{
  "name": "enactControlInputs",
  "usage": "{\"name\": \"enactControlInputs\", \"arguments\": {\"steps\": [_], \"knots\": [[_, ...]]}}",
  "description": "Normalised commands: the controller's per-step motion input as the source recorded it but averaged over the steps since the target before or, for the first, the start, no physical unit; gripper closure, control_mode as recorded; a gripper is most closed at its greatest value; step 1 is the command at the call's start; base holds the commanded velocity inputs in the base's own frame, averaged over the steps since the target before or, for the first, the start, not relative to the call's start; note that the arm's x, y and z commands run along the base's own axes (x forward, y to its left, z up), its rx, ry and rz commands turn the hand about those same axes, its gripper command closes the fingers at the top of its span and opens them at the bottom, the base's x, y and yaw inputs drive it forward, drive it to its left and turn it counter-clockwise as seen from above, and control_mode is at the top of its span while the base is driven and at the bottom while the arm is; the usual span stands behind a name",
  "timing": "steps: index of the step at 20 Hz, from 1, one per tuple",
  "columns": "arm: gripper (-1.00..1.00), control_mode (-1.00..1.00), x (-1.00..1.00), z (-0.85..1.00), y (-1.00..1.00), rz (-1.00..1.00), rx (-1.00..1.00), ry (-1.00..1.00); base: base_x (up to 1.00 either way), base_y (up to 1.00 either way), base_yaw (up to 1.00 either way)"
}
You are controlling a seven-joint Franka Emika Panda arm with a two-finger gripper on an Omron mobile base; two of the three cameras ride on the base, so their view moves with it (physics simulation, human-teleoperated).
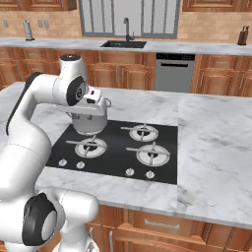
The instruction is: Turn on the rear left burner of the stove.
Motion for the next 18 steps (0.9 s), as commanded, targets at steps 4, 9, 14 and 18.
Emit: {"name": "enactControlInputs", "arguments": {"steps": [4, 9, 14, 18], "knots": [[-1.00, -1.00, -0.17, -0.51, 0.30, 0.05, -0.01, 0.06, 0.00, 0.00, 0.00], [-1.00, -1.00, -0.11, -1.00, 0.41, 0.06, 0.00, 0.15, 0.00, 0.00, 0.00], [-1.00, -1.00, 0.04, -0.53, 0.10, 0.02, -0.04, 0.14, 0.00, 0.00, 0.00], [-1.00, -1.00, 0.18, -0.68, 0.01, 0.00, -0.01, 0.00, 0.00, 0.00, 0.00]]}}
